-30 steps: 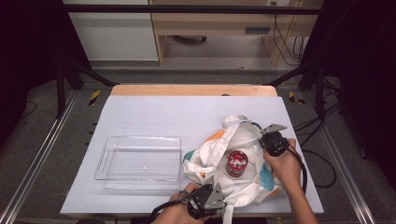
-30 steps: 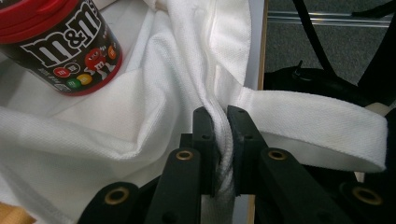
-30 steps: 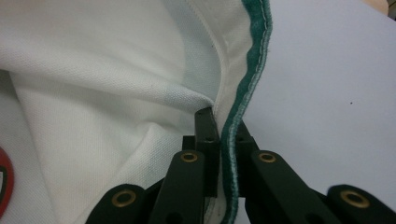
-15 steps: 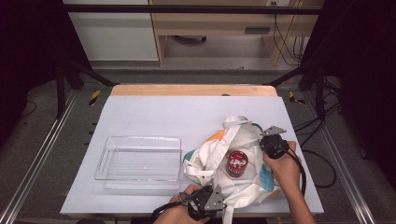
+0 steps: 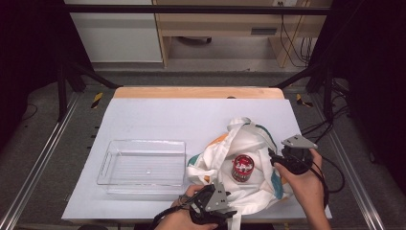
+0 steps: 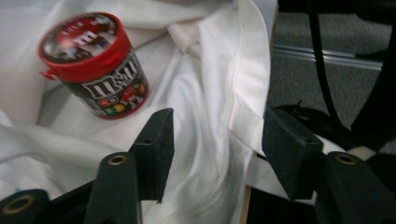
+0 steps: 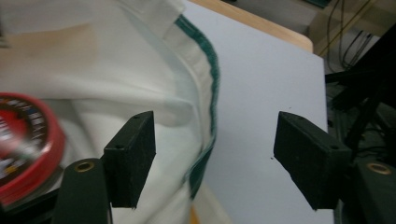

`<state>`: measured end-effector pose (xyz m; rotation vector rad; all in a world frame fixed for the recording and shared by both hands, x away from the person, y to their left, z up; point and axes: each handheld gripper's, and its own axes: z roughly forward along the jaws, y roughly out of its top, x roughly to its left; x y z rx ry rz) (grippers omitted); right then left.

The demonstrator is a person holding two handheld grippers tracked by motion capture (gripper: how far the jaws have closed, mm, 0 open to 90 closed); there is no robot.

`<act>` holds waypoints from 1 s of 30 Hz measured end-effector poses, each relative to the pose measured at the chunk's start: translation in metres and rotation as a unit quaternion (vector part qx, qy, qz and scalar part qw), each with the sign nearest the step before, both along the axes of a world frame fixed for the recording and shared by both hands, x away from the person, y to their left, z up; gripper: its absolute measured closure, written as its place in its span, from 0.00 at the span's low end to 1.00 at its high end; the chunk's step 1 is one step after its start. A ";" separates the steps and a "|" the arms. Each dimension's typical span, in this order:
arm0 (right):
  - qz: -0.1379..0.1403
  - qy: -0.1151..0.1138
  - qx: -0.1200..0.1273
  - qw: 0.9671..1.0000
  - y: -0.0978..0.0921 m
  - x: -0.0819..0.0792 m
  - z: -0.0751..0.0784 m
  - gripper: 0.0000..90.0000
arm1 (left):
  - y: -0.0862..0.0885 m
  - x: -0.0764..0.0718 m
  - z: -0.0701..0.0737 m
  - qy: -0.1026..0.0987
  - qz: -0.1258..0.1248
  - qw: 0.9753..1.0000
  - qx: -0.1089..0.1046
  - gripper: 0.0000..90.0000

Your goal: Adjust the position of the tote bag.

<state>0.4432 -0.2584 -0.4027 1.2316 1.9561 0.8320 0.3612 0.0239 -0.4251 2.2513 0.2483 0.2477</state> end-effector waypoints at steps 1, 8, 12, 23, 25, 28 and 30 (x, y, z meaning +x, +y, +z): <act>0.006 -0.004 0.005 1.000 0.001 -0.004 0.001 0.36 | 0.000 0.001 0.002 -0.004 0.002 1.000 0.002 0.47; 0.018 -0.020 0.014 1.000 0.008 -0.039 0.008 0.44 | 0.004 0.017 0.034 -0.024 0.055 0.998 -0.015 0.27; 0.023 -0.033 0.016 0.999 0.007 -0.055 0.012 0.54 | 0.007 0.033 0.048 -0.037 0.081 0.996 -0.018 0.24; 0.033 0.003 0.022 0.999 0.018 -0.069 0.004 0.54 | -0.014 0.093 0.056 -0.057 0.140 0.988 0.016 0.24; 0.038 0.011 0.012 0.999 0.022 -0.068 -0.001 0.51 | -0.017 0.101 0.052 -0.052 0.148 0.987 0.026 0.25; 0.036 0.016 -0.008 0.999 0.025 -0.066 -0.006 0.49 | -0.023 0.111 0.047 -0.054 0.155 0.985 0.050 0.25; 0.037 0.020 -0.005 0.999 0.026 -0.065 -0.008 0.48 | -0.029 0.113 0.048 -0.059 0.151 0.984 0.068 0.25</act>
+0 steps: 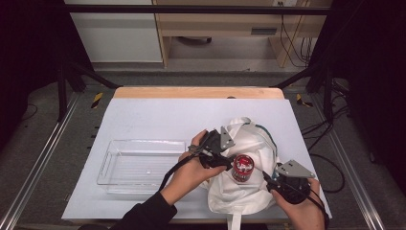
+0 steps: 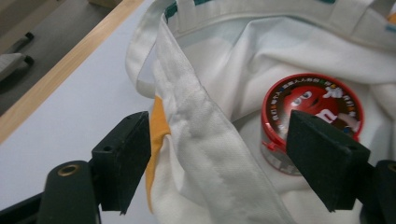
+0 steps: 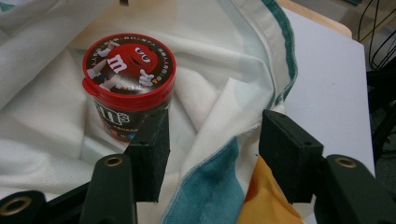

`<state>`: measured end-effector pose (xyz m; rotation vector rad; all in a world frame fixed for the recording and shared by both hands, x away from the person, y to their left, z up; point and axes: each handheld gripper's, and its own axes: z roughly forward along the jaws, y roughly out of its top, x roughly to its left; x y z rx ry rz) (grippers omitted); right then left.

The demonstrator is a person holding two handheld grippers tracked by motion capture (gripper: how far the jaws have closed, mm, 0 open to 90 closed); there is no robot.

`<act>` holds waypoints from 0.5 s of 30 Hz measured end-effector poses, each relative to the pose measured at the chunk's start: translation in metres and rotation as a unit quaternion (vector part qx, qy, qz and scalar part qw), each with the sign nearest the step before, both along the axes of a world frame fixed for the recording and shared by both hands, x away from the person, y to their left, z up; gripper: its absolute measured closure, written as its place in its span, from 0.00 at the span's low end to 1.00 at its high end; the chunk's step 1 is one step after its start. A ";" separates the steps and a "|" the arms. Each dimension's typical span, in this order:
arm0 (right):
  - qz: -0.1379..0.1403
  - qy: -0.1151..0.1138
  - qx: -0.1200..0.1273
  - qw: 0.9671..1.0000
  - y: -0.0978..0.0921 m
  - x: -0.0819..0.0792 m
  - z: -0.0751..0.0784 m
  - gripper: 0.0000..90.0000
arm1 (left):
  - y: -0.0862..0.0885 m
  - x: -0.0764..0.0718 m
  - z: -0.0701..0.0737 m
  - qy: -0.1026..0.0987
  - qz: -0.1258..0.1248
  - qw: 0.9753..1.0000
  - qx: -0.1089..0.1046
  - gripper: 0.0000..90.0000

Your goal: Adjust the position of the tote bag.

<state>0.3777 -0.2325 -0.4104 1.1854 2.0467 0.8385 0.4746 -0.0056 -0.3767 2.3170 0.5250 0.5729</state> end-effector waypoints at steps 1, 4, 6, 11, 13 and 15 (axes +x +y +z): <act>0.000 0.000 0.000 1.000 0.001 -0.001 0.000 0.48 | -0.003 0.000 0.002 0.003 -0.003 1.000 -0.005 0.25; 0.004 -0.002 0.000 1.000 0.004 -0.003 -0.001 0.48 | -0.010 0.002 0.005 0.014 -0.010 1.000 -0.005 0.24; 0.001 -0.002 -0.002 1.000 0.005 -0.002 -0.001 0.48 | -0.014 0.008 0.004 0.012 -0.006 1.000 0.002 0.23; 0.000 0.013 -0.009 1.000 0.006 0.003 -0.005 0.44 | -0.017 0.021 0.002 0.033 0.016 0.999 0.006 0.24; 0.006 0.012 -0.005 1.000 0.007 0.003 -0.007 0.42 | -0.020 0.021 0.004 0.033 0.008 0.999 -0.002 0.25; 0.005 0.013 -0.010 1.000 0.008 0.003 -0.008 0.42 | -0.023 0.018 0.008 0.026 -0.001 1.000 -0.003 0.25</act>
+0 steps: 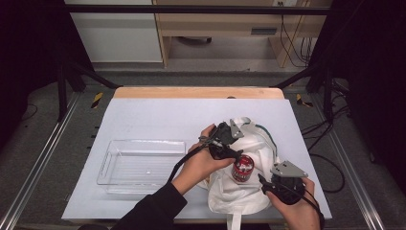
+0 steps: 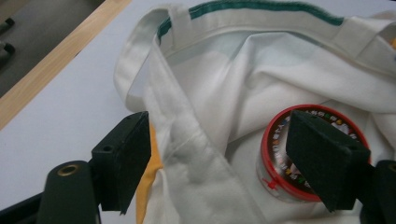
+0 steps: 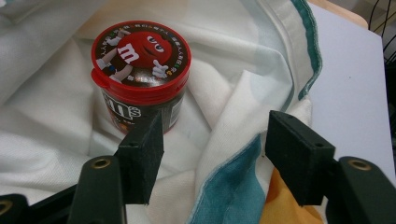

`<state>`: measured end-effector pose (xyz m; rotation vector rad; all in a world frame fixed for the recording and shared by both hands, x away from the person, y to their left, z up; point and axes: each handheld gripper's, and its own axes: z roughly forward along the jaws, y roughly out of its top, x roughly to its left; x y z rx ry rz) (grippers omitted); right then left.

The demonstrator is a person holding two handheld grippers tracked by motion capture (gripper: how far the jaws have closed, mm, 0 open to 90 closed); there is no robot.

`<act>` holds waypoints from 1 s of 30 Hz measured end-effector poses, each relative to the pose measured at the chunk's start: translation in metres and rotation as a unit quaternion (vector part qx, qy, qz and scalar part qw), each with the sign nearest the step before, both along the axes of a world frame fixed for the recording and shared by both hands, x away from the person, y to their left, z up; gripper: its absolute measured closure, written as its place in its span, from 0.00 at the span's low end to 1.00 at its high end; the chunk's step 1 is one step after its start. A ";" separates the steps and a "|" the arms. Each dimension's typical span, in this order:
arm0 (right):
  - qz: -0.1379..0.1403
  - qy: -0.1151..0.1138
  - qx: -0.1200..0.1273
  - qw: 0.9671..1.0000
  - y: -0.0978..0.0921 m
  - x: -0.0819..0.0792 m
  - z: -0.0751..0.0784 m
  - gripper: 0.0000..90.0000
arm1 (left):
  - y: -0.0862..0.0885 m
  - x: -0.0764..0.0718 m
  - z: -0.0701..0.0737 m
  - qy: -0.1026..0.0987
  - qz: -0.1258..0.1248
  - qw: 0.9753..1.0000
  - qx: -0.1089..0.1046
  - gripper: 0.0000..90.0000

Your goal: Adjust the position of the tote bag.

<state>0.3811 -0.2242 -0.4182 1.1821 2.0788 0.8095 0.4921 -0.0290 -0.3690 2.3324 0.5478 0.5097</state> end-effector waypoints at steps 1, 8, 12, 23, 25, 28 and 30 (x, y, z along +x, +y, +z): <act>-0.001 0.001 -0.001 1.000 0.000 0.001 0.000 0.42 | -0.002 -0.002 0.002 -0.004 -0.003 1.000 -0.002 0.25; -0.017 0.007 -0.014 1.000 -0.009 0.005 -0.007 0.47 | -0.006 0.009 -0.005 0.001 0.008 1.000 0.019 0.30; -0.020 0.015 -0.013 1.000 -0.013 0.006 -0.009 0.58 | 0.002 0.019 -0.009 0.013 0.017 0.999 0.029 0.48; -0.018 0.008 -0.017 1.000 -0.018 0.004 -0.004 0.88 | 0.023 0.030 -0.010 0.010 0.018 0.999 0.046 0.83; -0.016 0.010 -0.023 1.000 -0.019 0.004 -0.004 0.93 | 0.026 0.031 -0.011 0.013 0.019 0.998 0.052 0.88; -0.014 0.012 -0.031 0.999 -0.022 0.003 -0.003 0.98 | 0.030 0.031 -0.013 0.010 0.020 0.998 0.060 0.91; -0.018 0.012 -0.030 0.999 -0.024 0.002 -0.002 0.98 | 0.032 0.031 -0.013 0.009 0.020 0.998 0.063 0.91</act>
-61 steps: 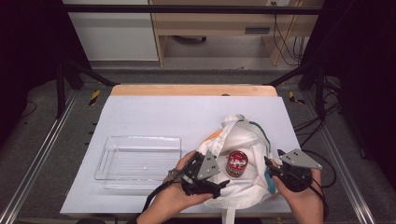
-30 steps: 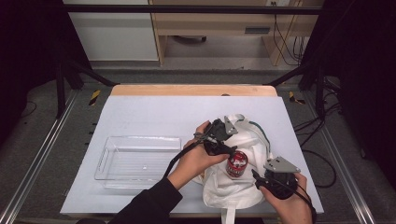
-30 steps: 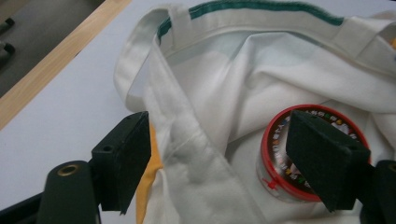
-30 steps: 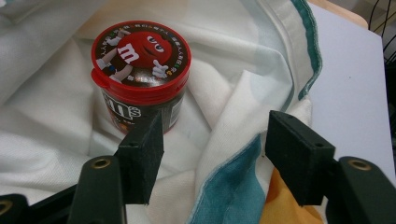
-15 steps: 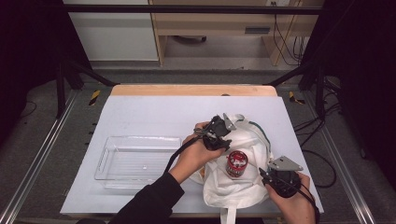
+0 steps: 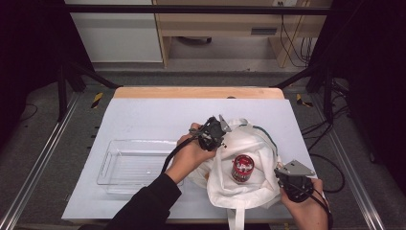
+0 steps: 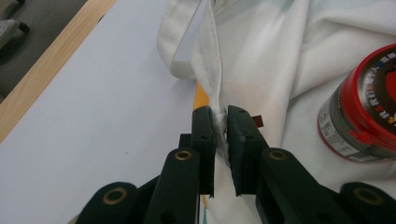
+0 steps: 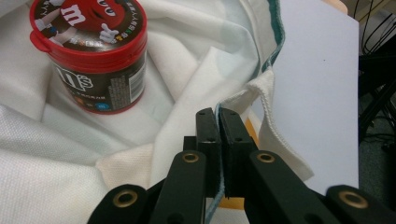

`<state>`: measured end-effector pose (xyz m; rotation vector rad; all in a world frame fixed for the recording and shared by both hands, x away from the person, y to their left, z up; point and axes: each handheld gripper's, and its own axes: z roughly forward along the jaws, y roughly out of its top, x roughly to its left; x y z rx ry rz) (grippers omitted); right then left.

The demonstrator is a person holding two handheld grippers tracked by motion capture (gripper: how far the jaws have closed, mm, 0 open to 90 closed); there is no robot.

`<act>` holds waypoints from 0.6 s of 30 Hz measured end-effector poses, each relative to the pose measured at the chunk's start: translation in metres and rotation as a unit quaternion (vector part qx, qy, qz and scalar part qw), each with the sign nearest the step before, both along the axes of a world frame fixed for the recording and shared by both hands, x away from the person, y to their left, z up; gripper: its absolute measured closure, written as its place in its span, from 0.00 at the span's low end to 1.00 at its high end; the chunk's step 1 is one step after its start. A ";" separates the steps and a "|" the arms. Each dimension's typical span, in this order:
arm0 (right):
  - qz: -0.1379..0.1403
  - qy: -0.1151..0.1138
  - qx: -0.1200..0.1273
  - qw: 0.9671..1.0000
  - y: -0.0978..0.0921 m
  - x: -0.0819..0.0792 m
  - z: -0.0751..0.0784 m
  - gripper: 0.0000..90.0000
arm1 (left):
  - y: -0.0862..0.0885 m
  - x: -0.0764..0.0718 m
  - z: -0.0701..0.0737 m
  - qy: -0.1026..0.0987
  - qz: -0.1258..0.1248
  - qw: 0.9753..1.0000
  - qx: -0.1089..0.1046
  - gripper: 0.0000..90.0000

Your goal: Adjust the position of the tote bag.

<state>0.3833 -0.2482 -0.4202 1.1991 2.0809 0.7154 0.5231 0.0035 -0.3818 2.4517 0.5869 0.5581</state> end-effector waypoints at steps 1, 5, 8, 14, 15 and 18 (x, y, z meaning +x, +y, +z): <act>-0.001 0.001 0.001 1.000 -0.001 -0.001 0.001 0.98 | 0.001 0.000 0.000 0.000 0.000 1.000 -0.001 0.91; -0.007 -0.003 0.002 1.000 -0.006 -0.004 0.004 0.98 | 0.004 -0.002 0.001 -0.004 0.000 1.000 0.003 0.91; -0.008 -0.003 0.002 1.000 -0.010 -0.006 0.006 0.98 | 0.011 -0.003 0.003 -0.002 0.004 1.000 0.006 0.91; -0.027 0.004 0.000 1.000 -0.029 -0.012 -0.001 0.98 | 0.023 0.001 -0.001 0.006 0.015 1.000 0.007 0.91; -0.027 0.007 0.001 1.000 -0.032 -0.012 -0.005 0.98 | 0.024 0.001 -0.003 0.006 0.016 1.000 0.011 0.91; -0.029 0.017 -0.003 0.999 -0.033 -0.010 -0.009 0.99 | 0.027 0.003 -0.008 0.013 0.021 1.000 0.011 0.91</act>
